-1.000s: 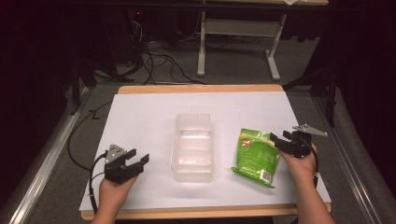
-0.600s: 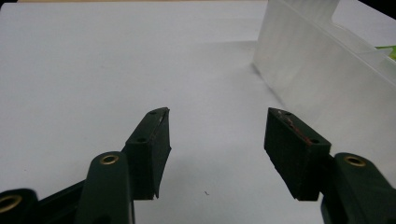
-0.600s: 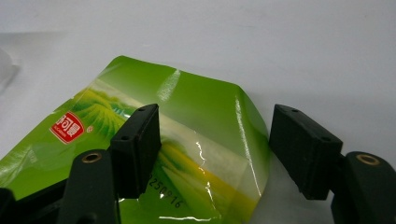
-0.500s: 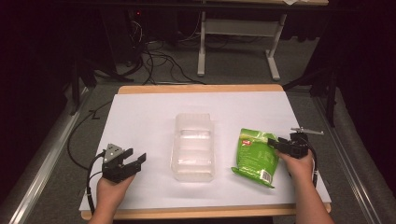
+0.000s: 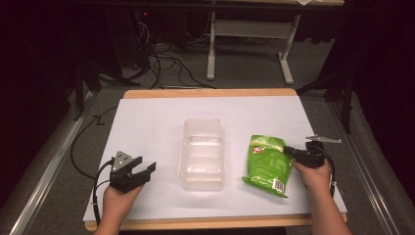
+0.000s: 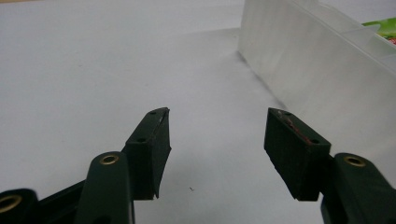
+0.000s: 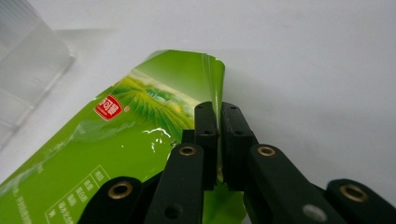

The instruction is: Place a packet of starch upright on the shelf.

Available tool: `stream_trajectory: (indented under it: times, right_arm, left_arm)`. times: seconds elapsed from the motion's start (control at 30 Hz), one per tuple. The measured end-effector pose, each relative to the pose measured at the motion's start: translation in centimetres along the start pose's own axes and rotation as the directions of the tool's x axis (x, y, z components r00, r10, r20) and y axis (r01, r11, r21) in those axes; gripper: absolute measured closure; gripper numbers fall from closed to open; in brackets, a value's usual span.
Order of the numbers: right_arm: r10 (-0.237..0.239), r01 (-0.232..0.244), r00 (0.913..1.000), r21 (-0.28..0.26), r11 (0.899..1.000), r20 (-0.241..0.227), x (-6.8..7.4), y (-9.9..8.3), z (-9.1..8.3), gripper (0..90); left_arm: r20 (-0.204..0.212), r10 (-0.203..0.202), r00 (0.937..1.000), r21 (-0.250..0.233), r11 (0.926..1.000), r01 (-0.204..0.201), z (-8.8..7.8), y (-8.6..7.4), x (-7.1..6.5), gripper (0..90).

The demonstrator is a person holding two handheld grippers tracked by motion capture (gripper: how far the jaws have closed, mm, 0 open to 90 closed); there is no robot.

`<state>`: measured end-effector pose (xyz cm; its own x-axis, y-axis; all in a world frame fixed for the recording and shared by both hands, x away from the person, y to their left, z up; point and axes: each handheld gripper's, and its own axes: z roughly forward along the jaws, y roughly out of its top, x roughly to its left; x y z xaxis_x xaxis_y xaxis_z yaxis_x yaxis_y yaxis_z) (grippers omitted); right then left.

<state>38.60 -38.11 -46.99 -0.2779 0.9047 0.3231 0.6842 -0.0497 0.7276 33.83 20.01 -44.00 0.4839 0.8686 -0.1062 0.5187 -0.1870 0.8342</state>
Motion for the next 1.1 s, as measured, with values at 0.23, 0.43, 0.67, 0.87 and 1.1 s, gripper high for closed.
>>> stream_trajectory:
  times: [0.23,0.43,0.67,0.87,1.1]
  right_arm:
    - [-0.08,0.072,0.9955,-0.134,0.988,-0.052,2.4,0.9,-2.6,89.1]
    - [-0.146,0.125,0.9858,-0.216,0.968,-0.083,4.4,1.6,-4.3,89.6]
    - [-0.202,0.169,0.9745,-0.277,0.946,-0.097,6.4,2.2,-5.4,89.9]
    - [-0.261,0.215,0.9614,-0.359,0.908,-0.086,9.0,2.9,-6.5,90.0]
    - [-0.274,0.236,0.9616,-0.438,0.868,-0.024,10.3,3.6,-7.5,90.0]
  left_arm:
    - [0.002,0.01,0.9999,0.004,0.9999,-0.01,0.1,0.0,-0.2,41.2]
    - [0.002,0.024,0.9997,0.006,0.9997,-0.024,0.2,0.0,-0.5,41.1]
    - [-0.002,0.03,0.9995,0.007,0.9995,-0.03,0.3,0.0,-0.5,41.0]
    - [-0.004,0.03,0.9995,0.005,0.9995,-0.03,0.2,0.0,-0.5,41.0]
    - [-0.001,0.035,0.9994,0.006,0.9994,-0.035,0.3,0.0,-0.5,41.0]
